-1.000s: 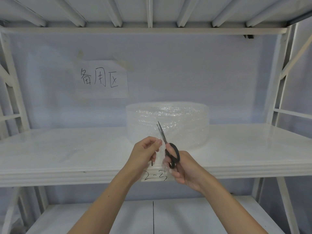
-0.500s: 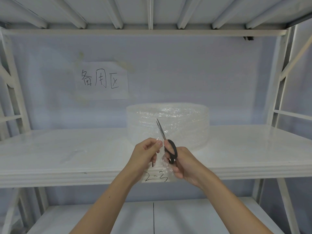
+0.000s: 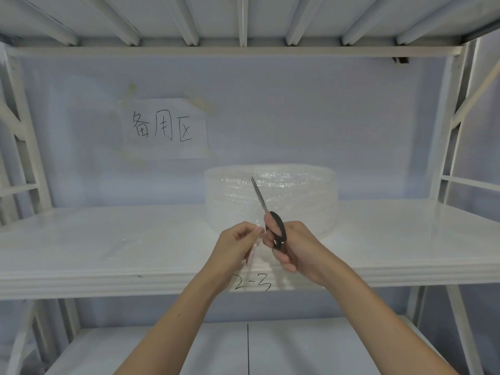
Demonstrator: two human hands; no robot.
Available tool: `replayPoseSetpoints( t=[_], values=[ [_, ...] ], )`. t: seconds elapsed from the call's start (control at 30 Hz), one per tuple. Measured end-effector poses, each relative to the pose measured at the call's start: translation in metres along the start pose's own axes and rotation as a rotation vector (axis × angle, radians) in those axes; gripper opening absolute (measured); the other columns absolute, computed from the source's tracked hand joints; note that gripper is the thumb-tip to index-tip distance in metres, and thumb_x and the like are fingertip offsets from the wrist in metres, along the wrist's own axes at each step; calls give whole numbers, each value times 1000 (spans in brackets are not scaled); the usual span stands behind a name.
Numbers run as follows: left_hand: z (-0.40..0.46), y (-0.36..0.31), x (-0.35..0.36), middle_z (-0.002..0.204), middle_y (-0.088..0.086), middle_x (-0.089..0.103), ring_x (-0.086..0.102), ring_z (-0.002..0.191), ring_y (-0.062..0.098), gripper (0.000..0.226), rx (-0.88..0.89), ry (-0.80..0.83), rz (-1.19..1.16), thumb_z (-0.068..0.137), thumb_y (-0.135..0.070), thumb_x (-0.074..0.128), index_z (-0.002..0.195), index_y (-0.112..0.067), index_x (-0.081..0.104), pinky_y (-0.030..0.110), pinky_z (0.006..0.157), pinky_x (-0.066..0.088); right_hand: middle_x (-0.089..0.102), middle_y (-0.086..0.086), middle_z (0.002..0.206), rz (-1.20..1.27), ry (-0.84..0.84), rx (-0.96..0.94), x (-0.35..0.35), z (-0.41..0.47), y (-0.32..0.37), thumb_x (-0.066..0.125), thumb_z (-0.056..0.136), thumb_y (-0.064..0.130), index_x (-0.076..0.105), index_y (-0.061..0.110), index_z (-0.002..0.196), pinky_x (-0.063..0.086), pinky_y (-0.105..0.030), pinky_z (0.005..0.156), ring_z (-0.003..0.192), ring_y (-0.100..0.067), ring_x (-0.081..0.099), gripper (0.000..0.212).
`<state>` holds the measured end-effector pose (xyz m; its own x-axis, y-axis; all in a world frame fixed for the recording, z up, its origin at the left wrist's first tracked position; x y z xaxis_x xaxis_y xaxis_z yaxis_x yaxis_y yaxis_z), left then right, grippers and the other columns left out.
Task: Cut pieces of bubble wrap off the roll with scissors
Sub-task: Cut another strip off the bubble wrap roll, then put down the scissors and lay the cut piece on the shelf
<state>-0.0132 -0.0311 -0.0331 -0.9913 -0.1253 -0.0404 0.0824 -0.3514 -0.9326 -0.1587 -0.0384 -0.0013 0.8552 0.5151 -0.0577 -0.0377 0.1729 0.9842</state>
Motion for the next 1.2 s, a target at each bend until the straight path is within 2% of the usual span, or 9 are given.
replayPoseSetpoints(
  t=[0.07,0.17,0.27,0.37,0.5,0.57,0.77,1.0,1.2],
  values=[
    [0,-1,0,59,-3,48,39,44,11,19,-7,-17,-25,95,-20,64,82,-7,66,19,43,32,55,-2,56,18,-48,-69,-1,-4,10,63,79,55,59,8,68,31,-21,33,34,-12,37,48],
    [0,0,-1,60,-4,50,43,45,11,18,-1,-47,-27,94,-20,64,83,-6,66,17,42,35,72,-4,86,87,-189,-191,-14,-11,24,65,71,53,71,3,85,44,-23,36,46,-14,53,52],
    [-1,-1,-1,61,-3,49,42,46,11,19,-7,-54,-47,94,-20,64,82,-6,66,15,39,33,69,-6,107,58,-309,-209,-44,-18,26,65,82,43,70,6,100,53,-24,45,60,-17,64,42],
    [-1,0,-1,63,-2,50,43,47,11,18,-3,-57,-49,94,-19,64,83,-5,66,15,40,34,67,-7,98,-35,-437,-113,-82,-26,12,59,94,36,69,6,94,55,-25,48,59,-17,65,32],
    [0,0,-1,65,-1,50,43,48,12,18,-6,-57,-59,95,-18,64,85,-3,66,15,39,33,66,-9,64,-453,-606,133,-120,-31,-7,59,91,47,66,3,70,45,-25,45,45,-20,53,50],
    [1,0,-1,65,-2,50,43,48,12,17,-15,-58,-63,94,-18,64,85,-3,66,15,39,33,59,-7,54,-712,-611,251,-130,-29,-11,60,89,45,59,4,64,39,-22,46,41,-21,47,48],
    [3,1,-3,69,-4,55,45,48,12,16,-43,-44,-86,93,-19,65,83,-7,69,15,41,34,47,-4,66,-1109,-483,416,-122,-13,-4,44,94,37,42,11,72,32,-24,46,49,-19,44,34],
    [6,3,-5,72,-3,56,46,50,13,16,-58,-17,-111,92,-20,67,81,-9,71,23,47,37,46,-6,68,-1219,-410,547,-119,-1,1,33,98,25,45,8,96,34,-25,48,53,-19,45,21],
    [6,1,-5,74,-2,56,47,50,12,16,-60,-12,-109,93,-19,66,82,-8,70,17,43,37,48,-7,69,-1181,-385,502,-119,6,3,41,98,13,43,9,72,40,-25,51,53,-21,49,27]
  ],
)
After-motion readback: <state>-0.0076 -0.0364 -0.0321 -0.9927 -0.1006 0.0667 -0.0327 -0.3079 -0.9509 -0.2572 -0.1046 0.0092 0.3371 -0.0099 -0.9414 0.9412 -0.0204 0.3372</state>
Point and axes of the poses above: each hand's wrist, its own z-axis towards the middle knuckle, its own x-axis out of the palm, y = z × x, the point moved 2 cm from there along z, towards the middle knuckle
